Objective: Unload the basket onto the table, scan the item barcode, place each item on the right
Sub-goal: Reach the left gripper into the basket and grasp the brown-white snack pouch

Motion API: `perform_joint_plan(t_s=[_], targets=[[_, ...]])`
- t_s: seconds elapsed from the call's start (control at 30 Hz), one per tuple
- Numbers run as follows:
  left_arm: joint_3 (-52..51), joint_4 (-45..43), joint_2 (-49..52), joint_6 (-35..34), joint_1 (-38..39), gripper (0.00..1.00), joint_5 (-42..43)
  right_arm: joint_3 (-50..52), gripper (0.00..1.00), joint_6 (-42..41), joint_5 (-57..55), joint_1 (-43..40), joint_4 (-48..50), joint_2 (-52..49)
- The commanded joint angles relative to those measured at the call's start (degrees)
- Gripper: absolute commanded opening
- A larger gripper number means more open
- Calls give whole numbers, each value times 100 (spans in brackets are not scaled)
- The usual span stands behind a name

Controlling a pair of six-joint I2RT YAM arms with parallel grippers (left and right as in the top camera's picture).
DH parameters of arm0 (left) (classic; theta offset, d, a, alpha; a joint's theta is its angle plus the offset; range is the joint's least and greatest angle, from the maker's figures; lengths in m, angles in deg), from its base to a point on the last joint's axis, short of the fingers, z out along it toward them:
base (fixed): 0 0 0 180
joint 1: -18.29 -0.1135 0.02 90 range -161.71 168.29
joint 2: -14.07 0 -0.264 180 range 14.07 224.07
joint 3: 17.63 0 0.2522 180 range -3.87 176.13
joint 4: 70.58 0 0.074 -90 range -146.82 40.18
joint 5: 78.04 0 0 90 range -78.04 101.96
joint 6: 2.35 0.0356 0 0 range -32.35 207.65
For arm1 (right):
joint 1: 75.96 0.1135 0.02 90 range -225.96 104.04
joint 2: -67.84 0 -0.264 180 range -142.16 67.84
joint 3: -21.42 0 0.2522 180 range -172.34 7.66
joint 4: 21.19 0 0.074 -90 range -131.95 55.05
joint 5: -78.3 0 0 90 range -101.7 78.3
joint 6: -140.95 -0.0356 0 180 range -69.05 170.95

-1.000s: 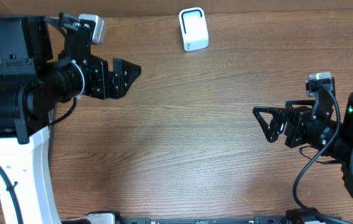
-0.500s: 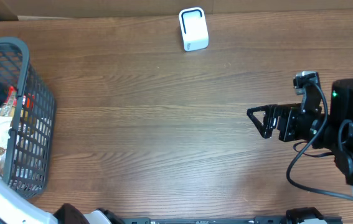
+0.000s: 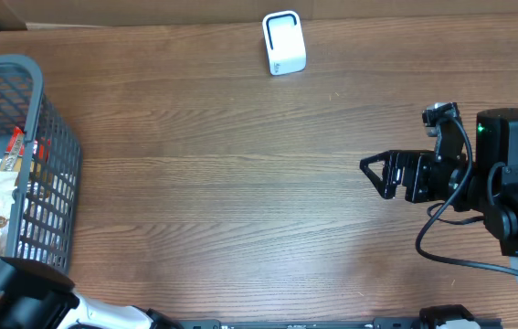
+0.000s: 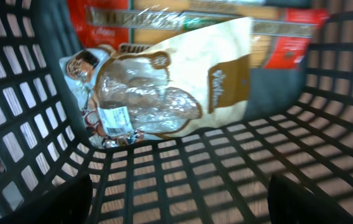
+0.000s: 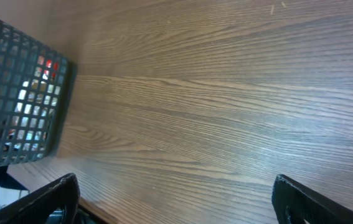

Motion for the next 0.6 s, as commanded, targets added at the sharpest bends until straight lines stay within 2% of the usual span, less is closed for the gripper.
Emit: perform_joint_plan(t_s=[0.0, 0.43, 0.57], targets=[[-378, -186, 68, -192, -37, 81, -229, -72, 100, 72, -227, 33, -13, 13], [-3115, -2280, 66, 621, -26, 77, -127, -72, 100, 323, -334, 33, -90, -26], [-3611, -2778, 66, 717, -26, 77, -260, -72, 100, 323, -334, 33, -146, -81]])
